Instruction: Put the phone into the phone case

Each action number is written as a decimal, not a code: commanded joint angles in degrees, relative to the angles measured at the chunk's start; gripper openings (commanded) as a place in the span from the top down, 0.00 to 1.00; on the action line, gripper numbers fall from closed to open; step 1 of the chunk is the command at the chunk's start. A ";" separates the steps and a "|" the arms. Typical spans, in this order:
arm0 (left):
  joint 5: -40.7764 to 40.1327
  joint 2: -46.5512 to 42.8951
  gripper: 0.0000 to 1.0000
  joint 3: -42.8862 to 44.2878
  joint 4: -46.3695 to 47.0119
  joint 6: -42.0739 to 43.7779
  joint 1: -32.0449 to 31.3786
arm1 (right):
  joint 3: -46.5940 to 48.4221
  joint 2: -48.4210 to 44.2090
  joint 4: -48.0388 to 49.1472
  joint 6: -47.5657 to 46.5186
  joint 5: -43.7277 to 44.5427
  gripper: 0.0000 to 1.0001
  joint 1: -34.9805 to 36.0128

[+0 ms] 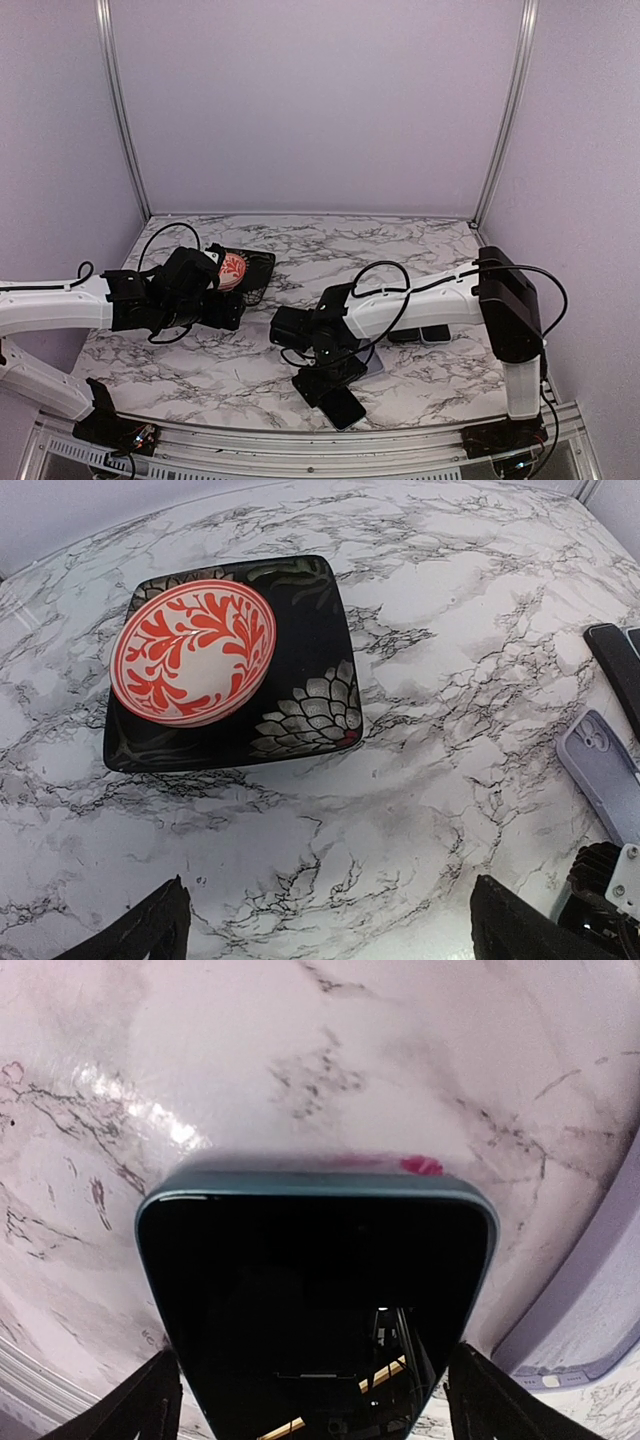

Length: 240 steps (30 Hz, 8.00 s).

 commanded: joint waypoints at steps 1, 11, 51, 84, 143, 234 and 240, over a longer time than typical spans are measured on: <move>-0.69 -1.15 0.01 -0.72 1.31 0.92 0.39 | 0.50 3.13 -0.23 2.34 -2.65 0.19 1.34; -2.32 -2.41 0.01 -0.77 1.31 1.68 0.42 | 2.28 2.14 -0.22 3.18 0.16 0.46 1.76; -1.52 9.59 0.01 7.17 0.76 1.32 0.76 | -27.20 -24.34 30.13 9.04 27.67 0.59 -5.84; -1.83 10.99 0.01 6.82 0.77 1.83 0.83 | -24.25 -15.13 24.48 10.75 21.31 0.07 -4.84; 19.56 11.53 0.01 4.91 20.53 -1.11 2.00 | -24.81 -21.39 33.85 2.01 14.41 0.66 -7.92; 52.78 -3.97 1.00 2.43 43.88 31.69 -7.34 | -32.77 -54.15 69.99 -37.78 -27.60 1.00 -9.85; 51.70 -3.79 1.00 3.63 43.99 31.47 -7.42 | -31.14 -54.02 67.58 -38.67 -24.92 0.67 -9.86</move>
